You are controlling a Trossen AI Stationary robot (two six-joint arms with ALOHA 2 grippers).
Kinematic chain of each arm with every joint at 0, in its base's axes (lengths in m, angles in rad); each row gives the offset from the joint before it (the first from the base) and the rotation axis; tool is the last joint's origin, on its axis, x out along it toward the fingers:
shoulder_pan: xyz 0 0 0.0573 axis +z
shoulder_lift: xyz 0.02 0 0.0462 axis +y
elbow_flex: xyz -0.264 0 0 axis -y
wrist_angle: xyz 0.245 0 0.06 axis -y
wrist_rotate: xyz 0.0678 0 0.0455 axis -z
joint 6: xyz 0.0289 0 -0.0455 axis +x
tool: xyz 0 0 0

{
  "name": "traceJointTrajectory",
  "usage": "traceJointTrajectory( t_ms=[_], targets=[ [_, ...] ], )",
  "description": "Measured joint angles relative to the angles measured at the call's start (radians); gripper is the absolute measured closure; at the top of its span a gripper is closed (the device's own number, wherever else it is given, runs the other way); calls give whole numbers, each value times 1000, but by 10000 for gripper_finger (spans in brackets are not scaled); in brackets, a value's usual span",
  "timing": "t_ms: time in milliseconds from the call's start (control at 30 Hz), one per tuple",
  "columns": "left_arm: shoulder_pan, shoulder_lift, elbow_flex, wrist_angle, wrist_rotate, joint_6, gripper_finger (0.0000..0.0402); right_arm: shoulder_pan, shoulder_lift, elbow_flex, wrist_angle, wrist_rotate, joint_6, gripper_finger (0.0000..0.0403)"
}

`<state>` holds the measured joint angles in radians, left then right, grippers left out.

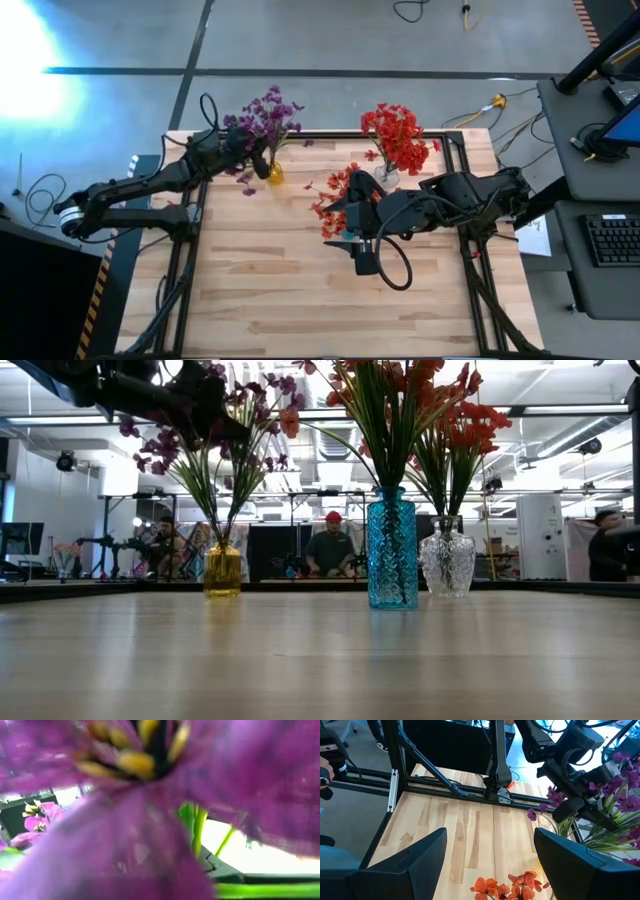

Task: Sort flowers into vase by color
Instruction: Put the violet flowers into the yellow vase

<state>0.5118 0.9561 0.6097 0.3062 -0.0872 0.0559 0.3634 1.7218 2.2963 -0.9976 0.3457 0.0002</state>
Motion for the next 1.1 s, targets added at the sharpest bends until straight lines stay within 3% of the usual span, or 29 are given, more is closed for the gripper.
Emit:
traceJointTrajectory(
  t_ms=[1100],
  targets=[
    [1, 0, -131, 149, 0, -43, 402, 0, 0, 0, 0, 0, 0, 110]
  ],
)
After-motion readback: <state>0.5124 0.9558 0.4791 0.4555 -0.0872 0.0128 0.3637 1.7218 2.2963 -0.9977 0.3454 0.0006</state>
